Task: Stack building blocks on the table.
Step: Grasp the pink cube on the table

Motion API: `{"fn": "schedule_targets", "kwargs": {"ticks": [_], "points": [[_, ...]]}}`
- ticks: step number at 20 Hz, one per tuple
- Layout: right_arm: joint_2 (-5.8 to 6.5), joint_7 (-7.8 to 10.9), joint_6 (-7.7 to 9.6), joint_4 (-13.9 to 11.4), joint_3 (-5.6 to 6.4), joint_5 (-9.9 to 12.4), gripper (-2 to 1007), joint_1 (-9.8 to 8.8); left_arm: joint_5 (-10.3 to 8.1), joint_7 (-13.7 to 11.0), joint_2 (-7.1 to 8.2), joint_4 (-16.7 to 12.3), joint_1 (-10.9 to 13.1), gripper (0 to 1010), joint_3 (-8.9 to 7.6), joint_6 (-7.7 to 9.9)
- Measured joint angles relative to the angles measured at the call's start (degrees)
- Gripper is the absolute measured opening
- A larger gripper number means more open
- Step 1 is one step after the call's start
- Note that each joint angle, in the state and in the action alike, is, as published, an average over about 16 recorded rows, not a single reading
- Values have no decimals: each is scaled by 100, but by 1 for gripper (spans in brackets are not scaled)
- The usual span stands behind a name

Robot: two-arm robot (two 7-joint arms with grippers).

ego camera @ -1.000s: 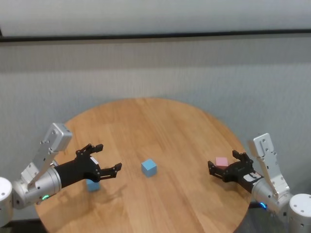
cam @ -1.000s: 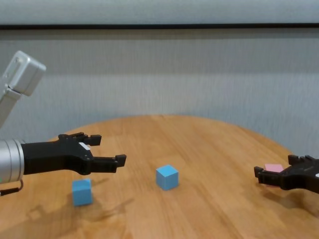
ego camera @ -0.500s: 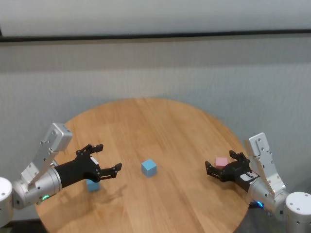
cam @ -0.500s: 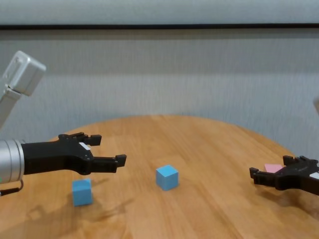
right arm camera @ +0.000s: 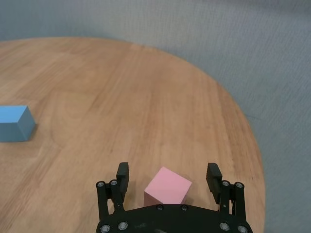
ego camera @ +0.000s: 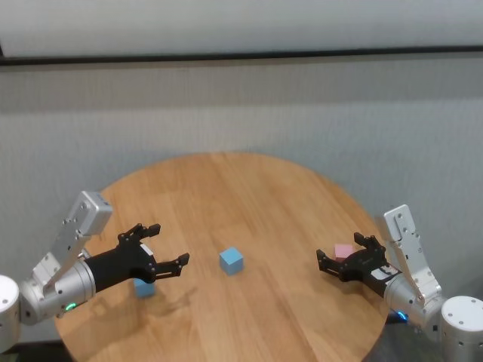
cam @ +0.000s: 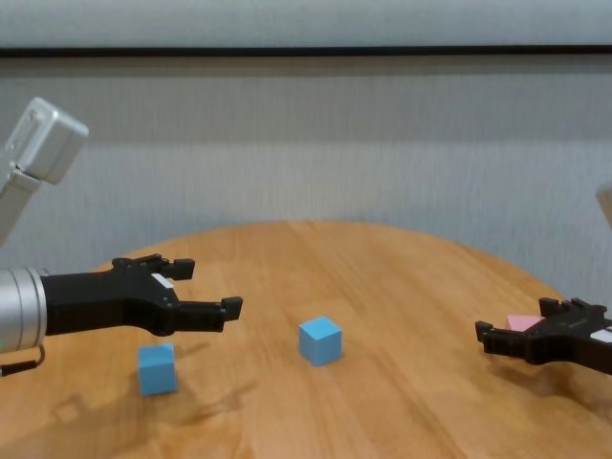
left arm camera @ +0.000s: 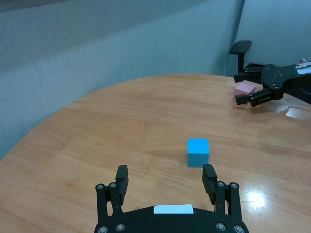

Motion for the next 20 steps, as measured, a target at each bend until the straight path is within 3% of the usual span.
{"fn": "schedule_targets", "kwargs": {"ticks": [20], "points": [[-89,131,134,-18,163,-203,1004,-26,0,0,0,0,0,1002,0,0]]}}
